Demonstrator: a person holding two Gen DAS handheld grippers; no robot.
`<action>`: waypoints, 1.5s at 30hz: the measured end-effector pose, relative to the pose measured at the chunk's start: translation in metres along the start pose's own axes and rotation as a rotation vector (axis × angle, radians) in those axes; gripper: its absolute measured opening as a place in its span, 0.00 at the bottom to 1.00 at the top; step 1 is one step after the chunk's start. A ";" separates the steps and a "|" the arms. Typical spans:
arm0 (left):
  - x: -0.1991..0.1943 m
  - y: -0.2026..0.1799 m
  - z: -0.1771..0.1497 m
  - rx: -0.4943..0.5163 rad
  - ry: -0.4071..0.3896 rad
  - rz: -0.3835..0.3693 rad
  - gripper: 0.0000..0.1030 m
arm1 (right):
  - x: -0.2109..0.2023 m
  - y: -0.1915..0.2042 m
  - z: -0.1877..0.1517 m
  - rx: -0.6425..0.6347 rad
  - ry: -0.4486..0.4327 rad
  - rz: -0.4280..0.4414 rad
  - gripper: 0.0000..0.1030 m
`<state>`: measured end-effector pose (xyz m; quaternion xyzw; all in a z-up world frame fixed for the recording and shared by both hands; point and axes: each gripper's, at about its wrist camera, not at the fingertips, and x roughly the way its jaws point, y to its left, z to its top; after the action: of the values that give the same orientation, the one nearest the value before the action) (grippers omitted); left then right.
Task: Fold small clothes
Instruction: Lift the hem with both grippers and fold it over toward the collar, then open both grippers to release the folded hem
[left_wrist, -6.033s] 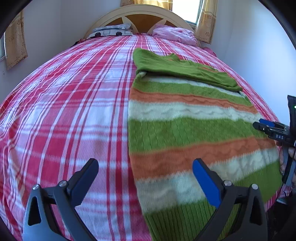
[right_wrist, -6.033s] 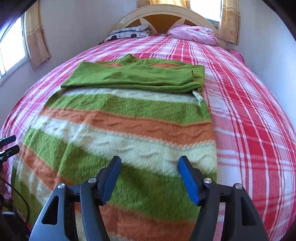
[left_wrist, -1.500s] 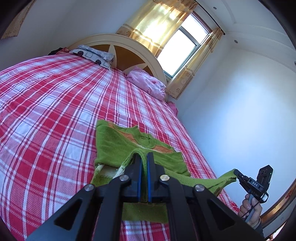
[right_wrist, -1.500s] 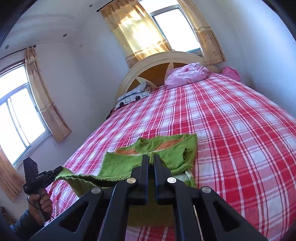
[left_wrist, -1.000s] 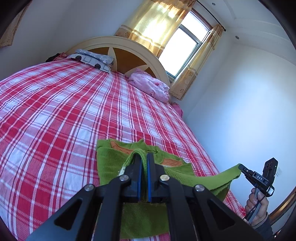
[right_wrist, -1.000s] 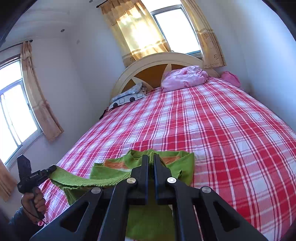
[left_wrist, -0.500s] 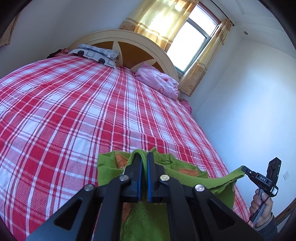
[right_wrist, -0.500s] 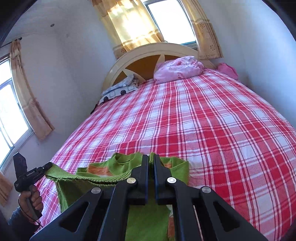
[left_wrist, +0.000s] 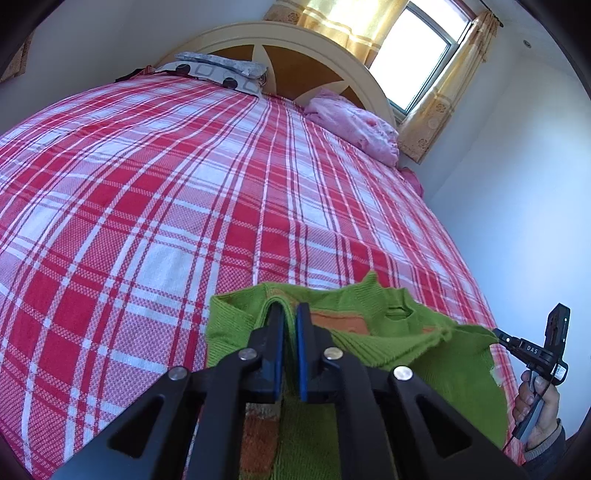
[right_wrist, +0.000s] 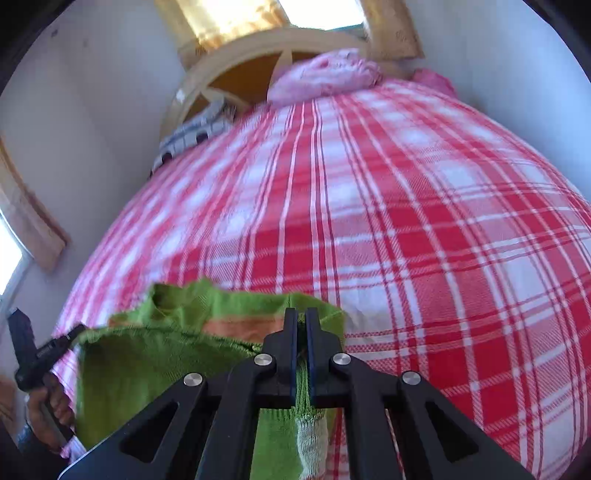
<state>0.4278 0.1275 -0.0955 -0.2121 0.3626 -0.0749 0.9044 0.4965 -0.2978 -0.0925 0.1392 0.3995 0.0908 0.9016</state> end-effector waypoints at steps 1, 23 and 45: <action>0.001 -0.001 -0.002 0.006 0.003 0.006 0.15 | 0.006 0.000 -0.001 -0.004 0.011 -0.013 0.04; -0.045 0.038 -0.078 -0.087 0.056 0.082 0.56 | -0.057 0.007 -0.098 -0.052 0.061 -0.007 0.43; -0.076 0.050 -0.083 -0.086 -0.017 0.127 0.59 | -0.061 0.077 -0.177 -0.322 0.114 -0.125 0.40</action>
<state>0.3149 0.1667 -0.1237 -0.2278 0.3705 0.0002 0.9005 0.3203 -0.2107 -0.1389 -0.0372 0.4383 0.1052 0.8919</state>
